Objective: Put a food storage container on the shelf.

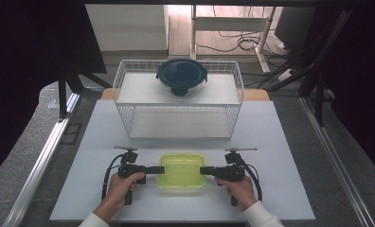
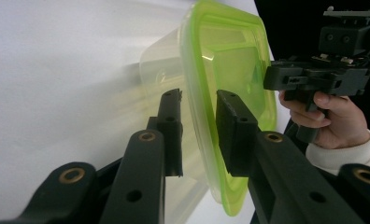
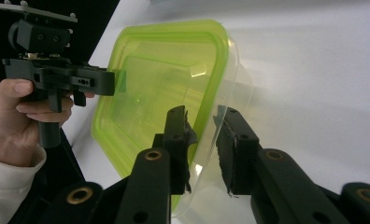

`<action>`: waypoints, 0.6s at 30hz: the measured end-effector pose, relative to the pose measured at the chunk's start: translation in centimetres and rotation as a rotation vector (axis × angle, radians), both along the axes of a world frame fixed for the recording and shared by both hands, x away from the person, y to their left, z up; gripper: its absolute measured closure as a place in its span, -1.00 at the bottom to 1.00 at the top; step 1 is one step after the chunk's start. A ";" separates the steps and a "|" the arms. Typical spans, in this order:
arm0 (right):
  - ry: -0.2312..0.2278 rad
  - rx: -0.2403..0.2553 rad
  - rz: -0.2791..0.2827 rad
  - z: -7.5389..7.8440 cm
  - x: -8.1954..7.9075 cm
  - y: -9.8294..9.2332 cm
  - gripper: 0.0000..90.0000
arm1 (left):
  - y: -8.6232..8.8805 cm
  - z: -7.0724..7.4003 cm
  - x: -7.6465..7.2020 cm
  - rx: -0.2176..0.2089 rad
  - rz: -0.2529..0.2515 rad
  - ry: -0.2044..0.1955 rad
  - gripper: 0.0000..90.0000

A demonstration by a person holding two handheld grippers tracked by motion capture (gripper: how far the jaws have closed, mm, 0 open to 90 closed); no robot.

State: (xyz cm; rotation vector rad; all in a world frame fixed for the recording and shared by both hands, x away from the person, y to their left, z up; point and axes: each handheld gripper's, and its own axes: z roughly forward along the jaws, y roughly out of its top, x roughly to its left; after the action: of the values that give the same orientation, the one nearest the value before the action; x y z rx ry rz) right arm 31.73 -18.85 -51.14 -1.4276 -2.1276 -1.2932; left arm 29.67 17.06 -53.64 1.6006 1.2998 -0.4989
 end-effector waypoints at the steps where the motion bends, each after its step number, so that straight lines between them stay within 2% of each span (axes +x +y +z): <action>1: -0.002 0.001 -0.001 0.1 0.0 0.0 0.66 | 0.0 0.0 0.0 -0.005 0.001 -0.003 0.63; 6: -0.015 0.019 -0.006 0.7 -0.3 -0.2 0.71 | 0.0 0.4 -0.2 -0.003 -0.003 -0.014 0.69; 9: -0.044 0.013 0.000 1.2 -0.6 -0.2 0.71 | 0.0 0.5 -0.3 -0.011 -0.001 -0.023 0.69; 18: -0.073 0.015 0.006 2.0 -1.0 -0.3 0.73 | 0.2 1.8 -0.8 -0.018 -0.012 -0.066 0.69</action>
State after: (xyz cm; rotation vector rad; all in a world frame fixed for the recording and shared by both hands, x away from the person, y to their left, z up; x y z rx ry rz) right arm 30.75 -19.13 -49.17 -1.3865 -2.1616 -1.3764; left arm 28.82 17.24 -51.89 1.5974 1.2335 -0.4601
